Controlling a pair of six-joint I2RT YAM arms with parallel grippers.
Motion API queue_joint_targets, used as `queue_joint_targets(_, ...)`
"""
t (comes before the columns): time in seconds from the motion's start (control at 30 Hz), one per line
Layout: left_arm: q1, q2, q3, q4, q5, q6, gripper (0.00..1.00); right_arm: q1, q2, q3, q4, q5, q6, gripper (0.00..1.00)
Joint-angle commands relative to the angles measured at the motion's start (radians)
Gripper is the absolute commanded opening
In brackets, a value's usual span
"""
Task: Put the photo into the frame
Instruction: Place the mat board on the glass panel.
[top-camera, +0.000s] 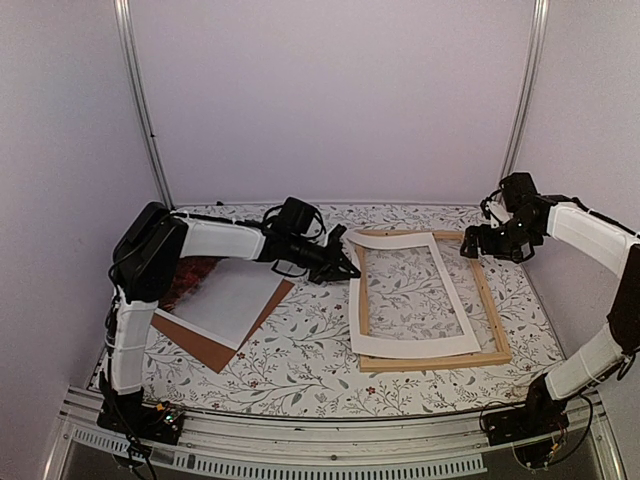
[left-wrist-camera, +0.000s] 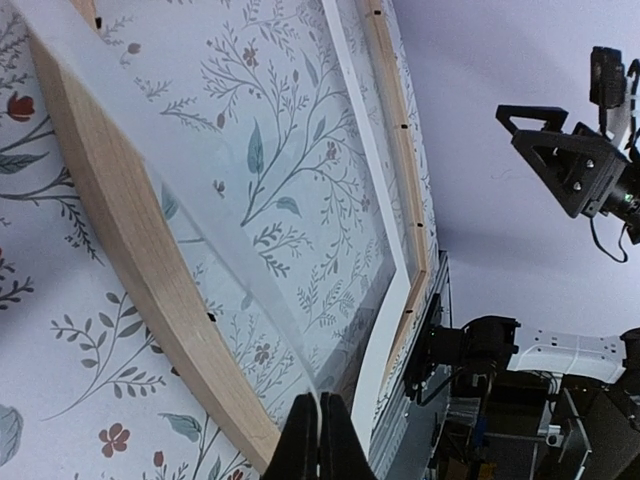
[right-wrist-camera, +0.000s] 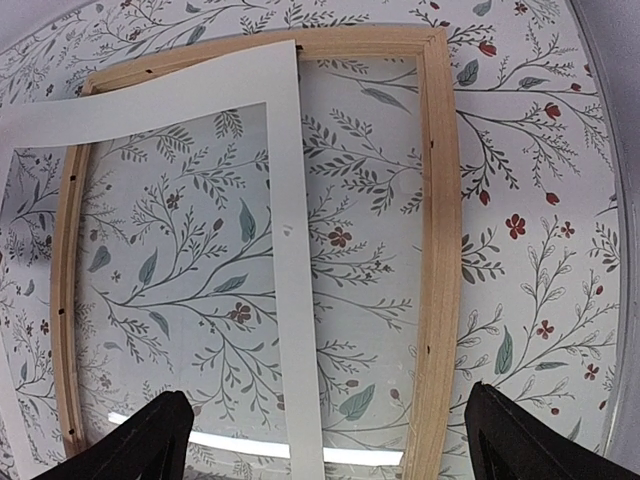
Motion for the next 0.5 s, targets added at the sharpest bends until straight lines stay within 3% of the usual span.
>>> queue_joint_targets(0.0,-0.025,-0.070,-0.022,-0.024,-0.018,0.029,0.00,-0.006,-0.001,-0.012,0.023,0.020,0.009,0.99)
queue_joint_targets(0.27,-0.065,-0.145,-0.026,-0.059,-0.041,0.113,0.00,-0.006,0.004,-0.019,0.026,0.016,0.009,0.99)
queue_joint_targets(0.47,-0.075,-0.119,0.008,-0.050,-0.039,0.128,0.00,-0.007,0.000,-0.019,0.025,0.016,0.012,0.99)
